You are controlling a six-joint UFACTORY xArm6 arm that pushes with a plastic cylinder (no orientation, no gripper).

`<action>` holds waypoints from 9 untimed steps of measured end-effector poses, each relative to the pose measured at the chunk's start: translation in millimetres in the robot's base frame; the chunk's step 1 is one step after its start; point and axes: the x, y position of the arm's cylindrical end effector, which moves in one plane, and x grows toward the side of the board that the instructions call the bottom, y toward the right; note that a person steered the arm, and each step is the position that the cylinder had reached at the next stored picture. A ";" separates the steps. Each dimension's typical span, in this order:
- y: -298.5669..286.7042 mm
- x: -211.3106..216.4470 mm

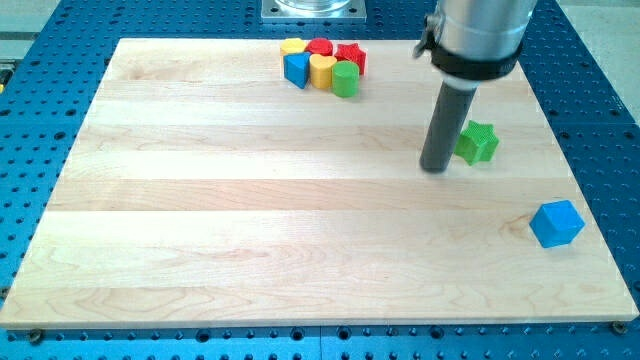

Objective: Move the green star vertically top to the cube

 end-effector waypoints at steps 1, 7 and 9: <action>9.1 -26.2; 42.8 -3.9; 54.4 -4.2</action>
